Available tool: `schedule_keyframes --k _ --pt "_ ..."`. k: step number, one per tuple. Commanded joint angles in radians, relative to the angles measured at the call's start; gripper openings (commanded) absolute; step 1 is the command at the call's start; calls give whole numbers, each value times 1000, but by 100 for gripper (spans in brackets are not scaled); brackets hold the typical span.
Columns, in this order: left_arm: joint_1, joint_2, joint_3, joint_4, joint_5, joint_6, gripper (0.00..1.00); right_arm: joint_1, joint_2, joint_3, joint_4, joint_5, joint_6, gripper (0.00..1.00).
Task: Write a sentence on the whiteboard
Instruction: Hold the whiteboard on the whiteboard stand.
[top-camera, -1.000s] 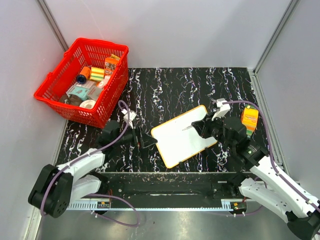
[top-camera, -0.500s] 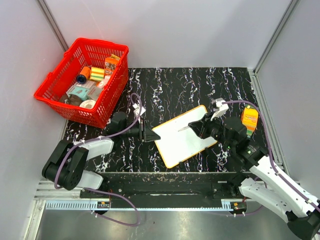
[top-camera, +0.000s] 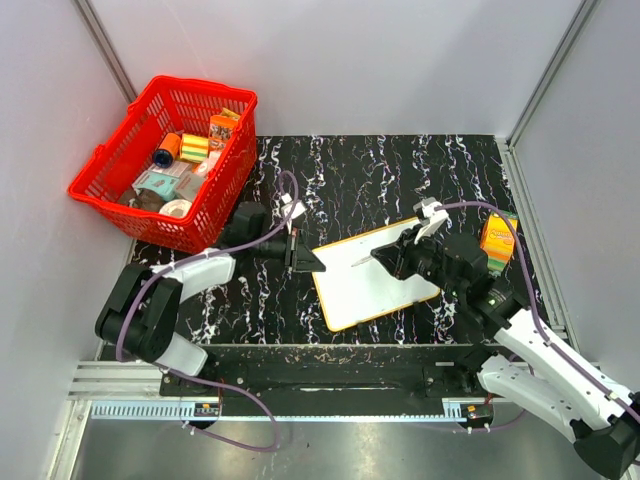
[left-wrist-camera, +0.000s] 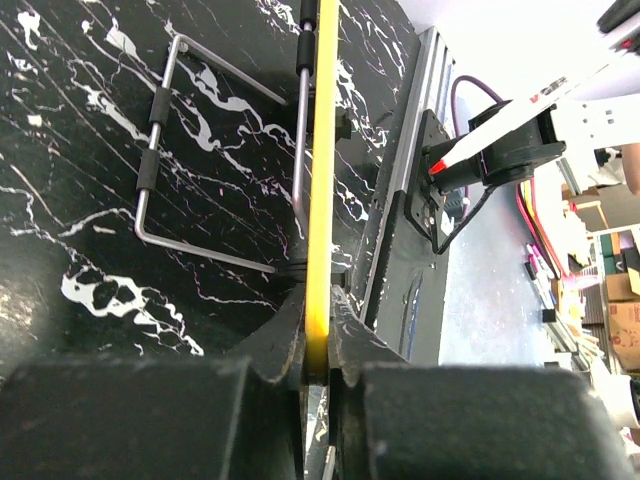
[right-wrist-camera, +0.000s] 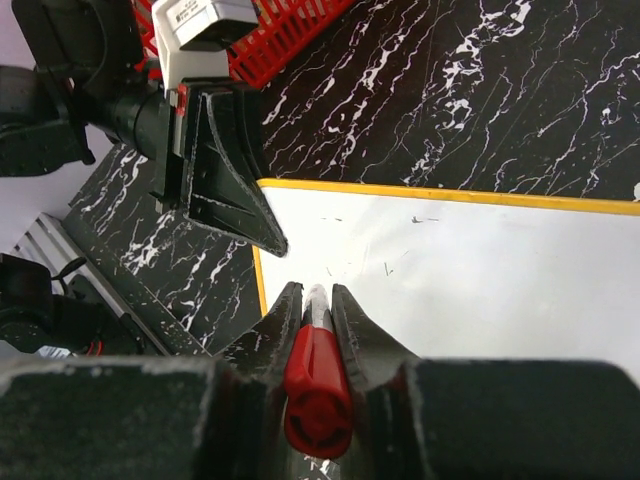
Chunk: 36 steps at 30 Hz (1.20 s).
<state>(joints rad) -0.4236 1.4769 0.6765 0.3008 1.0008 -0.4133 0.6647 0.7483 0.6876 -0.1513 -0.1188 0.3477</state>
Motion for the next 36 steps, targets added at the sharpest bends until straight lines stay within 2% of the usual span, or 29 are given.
schedule_keyframes --k 1,5,9,19,25,26,27,28,31,36 --pt "8 59 105 -127 9 194 0 9 26 32 62 -9 -56 0" --pt "16 103 149 -196 -2 246 0 39 45 49 61 56 -91 0" --pt "35 123 137 -163 7 234 0 91 54 43 87 171 -124 0" --pt "49 163 129 -140 25 228 0 206 54 -25 315 326 -226 0" --pt "49 158 117 -94 41 192 0 289 131 -10 377 390 -282 0" --pt "49 149 113 -82 41 191 2 295 140 -11 383 395 -282 0" --pt "49 145 103 -72 41 180 9 300 143 -13 387 396 -277 0" --pt "49 140 95 -63 39 176 24 300 144 -14 392 396 -274 0" --pt "49 111 61 -29 35 159 45 302 137 -16 389 398 -265 0" --pt "49 50 -4 64 44 94 51 302 115 -11 369 400 -259 0"
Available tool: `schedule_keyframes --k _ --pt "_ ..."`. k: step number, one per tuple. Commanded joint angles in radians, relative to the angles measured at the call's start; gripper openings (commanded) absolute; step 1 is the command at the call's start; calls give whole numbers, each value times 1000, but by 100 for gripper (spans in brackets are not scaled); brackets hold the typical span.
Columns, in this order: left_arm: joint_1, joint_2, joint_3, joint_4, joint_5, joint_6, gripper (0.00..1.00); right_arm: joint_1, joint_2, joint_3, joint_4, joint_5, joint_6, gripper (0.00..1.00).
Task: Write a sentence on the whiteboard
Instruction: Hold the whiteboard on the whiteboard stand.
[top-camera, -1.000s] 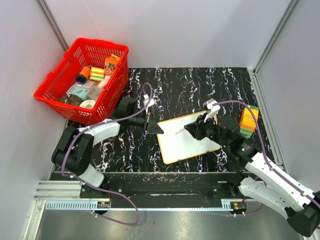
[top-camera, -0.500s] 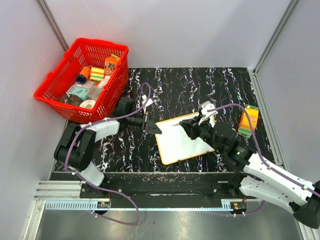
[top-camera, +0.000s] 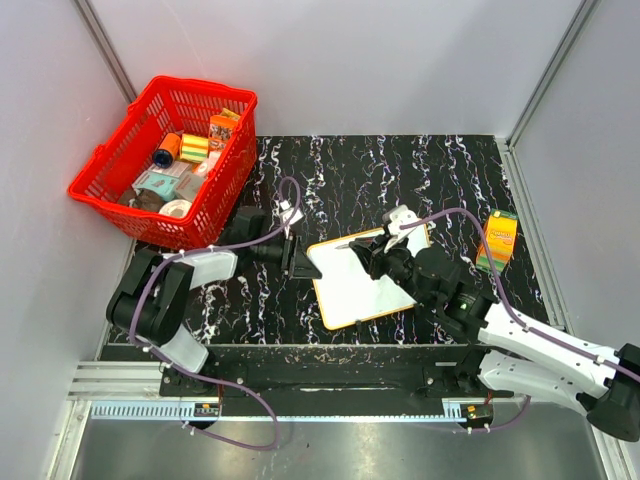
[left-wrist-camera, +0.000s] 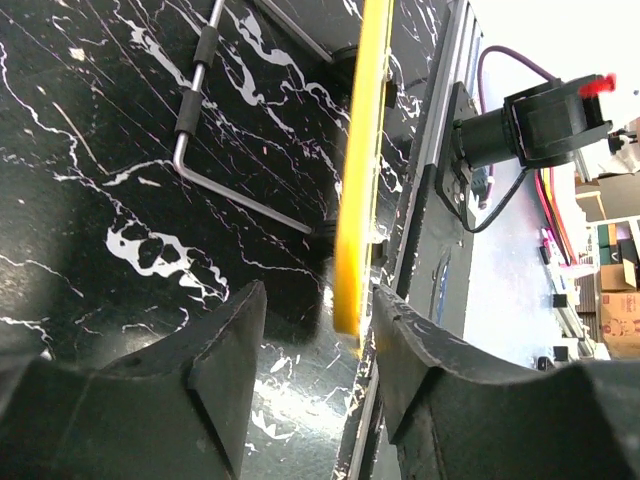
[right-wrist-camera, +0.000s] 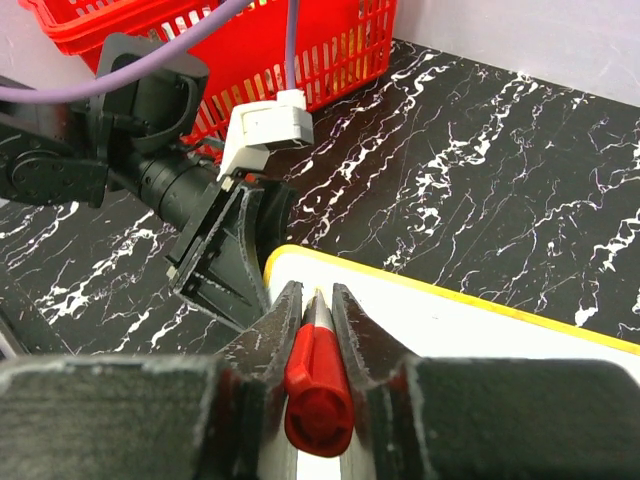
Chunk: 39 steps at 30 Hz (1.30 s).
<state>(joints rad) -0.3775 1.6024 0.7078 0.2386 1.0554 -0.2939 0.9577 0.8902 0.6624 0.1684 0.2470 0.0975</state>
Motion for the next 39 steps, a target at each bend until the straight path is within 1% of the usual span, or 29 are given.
schedule_keyframes --k 1,5,8,11,14,17,18,21,24,25,28,33,37,39 --pt "3 -82 -45 137 -9 -30 52 10 -30 14 45 34 -8 0" --pt "3 -87 -80 250 23 -76 54 9 -31 6 46 17 5 0" --pt "5 -76 -93 290 35 -99 53 9 -22 2 55 5 10 0" --pt "6 -78 -109 378 51 -154 52 9 -10 0 62 -8 13 0" --pt "29 -99 -125 392 23 -159 50 9 -5 2 65 -15 18 0" --pt "42 -95 -133 441 38 -189 41 9 3 2 66 -20 18 0" --pt "42 -91 -134 455 41 -198 35 10 4 0 68 -21 19 0" --pt "42 -82 -136 491 57 -220 31 9 15 -4 80 -32 16 0" --pt "42 -68 -133 522 71 -241 20 9 24 -14 95 -83 -13 0" --pt "42 -64 -131 524 75 -241 10 9 24 -17 98 -92 -19 0" --pt "42 -58 -128 522 77 -244 1 9 27 -21 102 -114 -39 0" --pt "42 -42 -120 516 74 -245 0 12 42 -44 132 -123 -42 0" --pt "42 -39 -119 513 71 -244 0 21 58 -50 163 -80 -35 0" --pt "42 -38 -116 510 71 -243 0 29 76 -44 167 -31 -35 0"
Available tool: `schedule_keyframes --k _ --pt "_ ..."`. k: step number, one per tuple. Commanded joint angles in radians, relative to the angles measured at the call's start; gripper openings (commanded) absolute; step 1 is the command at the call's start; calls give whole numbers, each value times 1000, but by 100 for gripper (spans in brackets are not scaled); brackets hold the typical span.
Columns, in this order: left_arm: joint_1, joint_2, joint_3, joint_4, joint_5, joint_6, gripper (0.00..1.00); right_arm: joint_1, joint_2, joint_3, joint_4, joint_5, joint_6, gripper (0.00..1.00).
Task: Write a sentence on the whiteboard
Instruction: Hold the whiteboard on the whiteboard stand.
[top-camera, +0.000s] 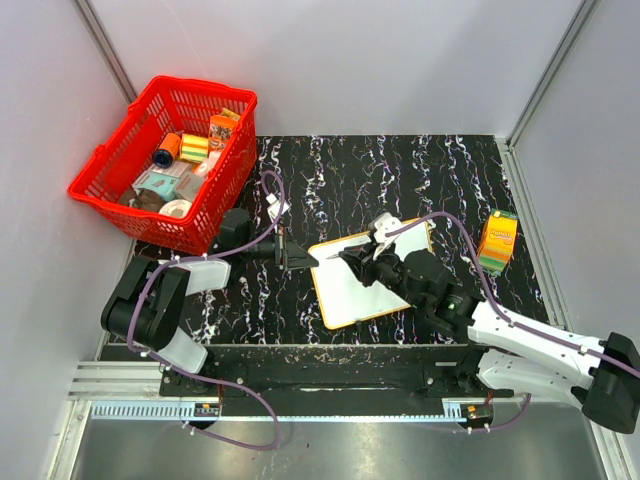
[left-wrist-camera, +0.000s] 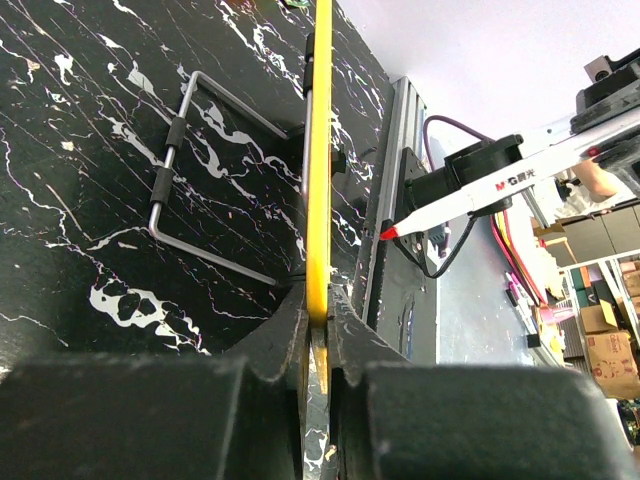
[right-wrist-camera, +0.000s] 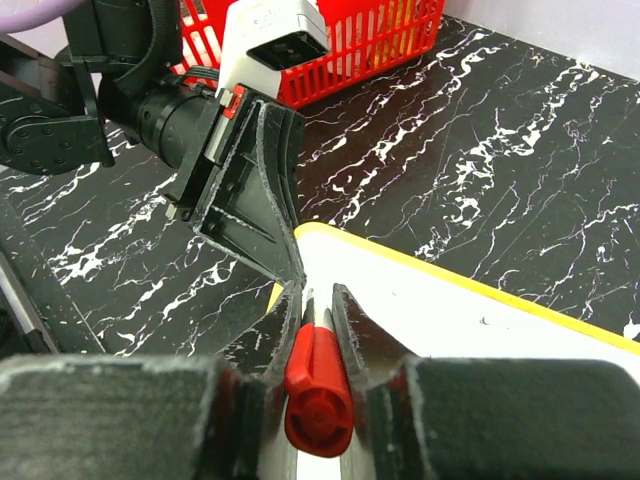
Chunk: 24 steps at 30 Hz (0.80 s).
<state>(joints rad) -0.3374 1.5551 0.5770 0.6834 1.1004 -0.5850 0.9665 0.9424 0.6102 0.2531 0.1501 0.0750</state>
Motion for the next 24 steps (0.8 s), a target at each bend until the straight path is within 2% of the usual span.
schedule_keyframes --k 1,10,24 --pt "1 8 14 64 26 50 0 23 29 8 86 94 -11 0" --pt "1 5 14 48 24 62 0 38 38 -17 150 196 2 0" --pt "0 10 3 68 21 59 0 40 91 -38 160 229 23 0"
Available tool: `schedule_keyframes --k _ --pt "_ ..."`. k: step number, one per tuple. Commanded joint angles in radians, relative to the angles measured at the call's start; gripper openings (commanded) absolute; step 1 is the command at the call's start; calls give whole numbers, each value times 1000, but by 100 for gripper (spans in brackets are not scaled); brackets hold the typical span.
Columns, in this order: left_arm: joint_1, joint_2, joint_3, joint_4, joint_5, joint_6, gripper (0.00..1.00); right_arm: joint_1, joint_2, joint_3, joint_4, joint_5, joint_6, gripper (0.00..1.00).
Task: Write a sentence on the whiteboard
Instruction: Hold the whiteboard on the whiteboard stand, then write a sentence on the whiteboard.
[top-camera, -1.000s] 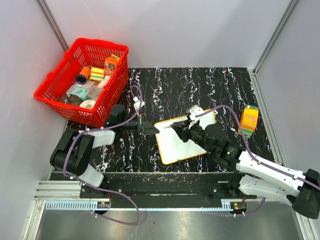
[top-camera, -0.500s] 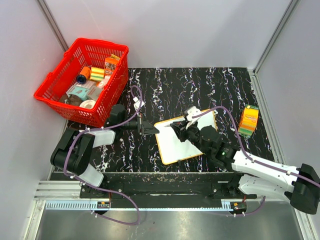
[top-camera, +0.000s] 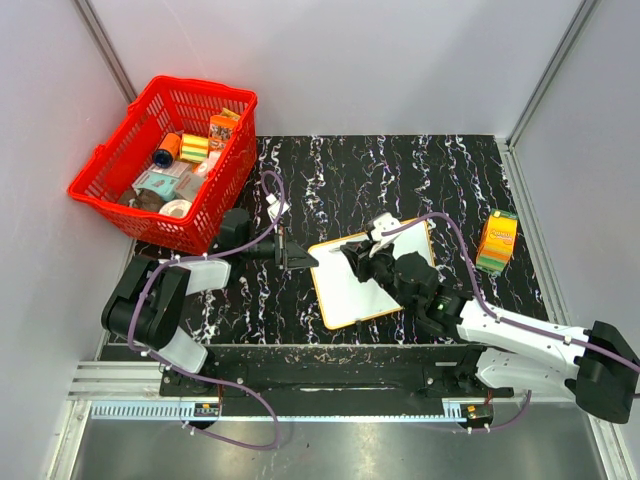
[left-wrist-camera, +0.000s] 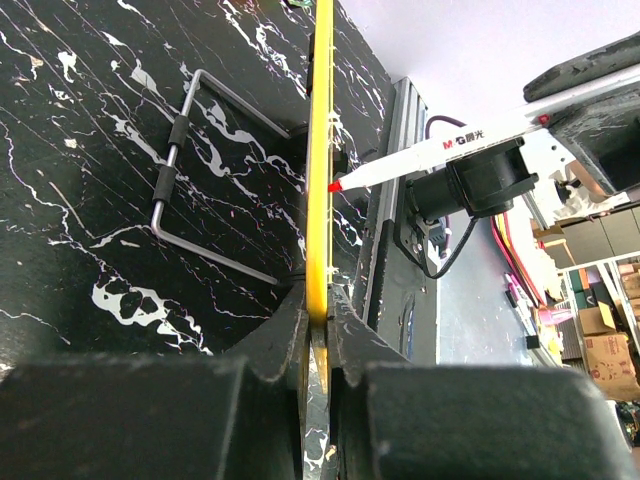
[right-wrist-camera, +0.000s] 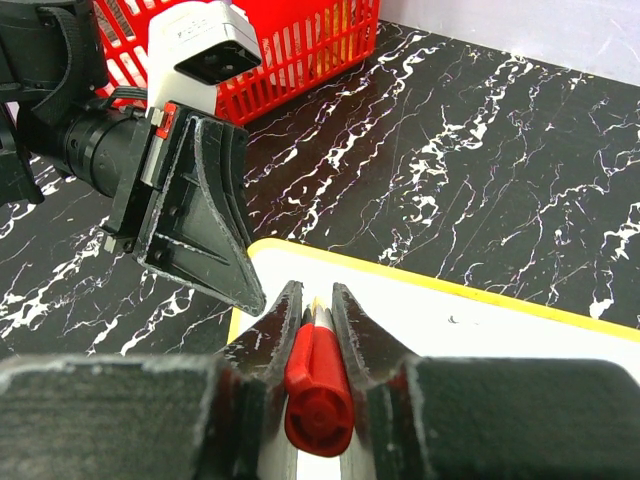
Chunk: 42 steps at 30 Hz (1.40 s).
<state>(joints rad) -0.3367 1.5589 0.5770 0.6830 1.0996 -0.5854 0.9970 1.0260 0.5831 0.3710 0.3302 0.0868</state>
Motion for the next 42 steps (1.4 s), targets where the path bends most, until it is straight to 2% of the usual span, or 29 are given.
schedule_keyframes --k 1,17,30,42 --pt "1 7 4 69 22 56 0 9 6 -12 40 55 13 0" --pt "-1 7 3 69 23 58 0 9 -24 -26 8 161 14 0" --pt "-1 9 0 70 20 61 0 11 -63 -5 34 -9 53 0" --pt "-7 13 -3 76 19 59 0 9 -3 0 45 41 64 0"
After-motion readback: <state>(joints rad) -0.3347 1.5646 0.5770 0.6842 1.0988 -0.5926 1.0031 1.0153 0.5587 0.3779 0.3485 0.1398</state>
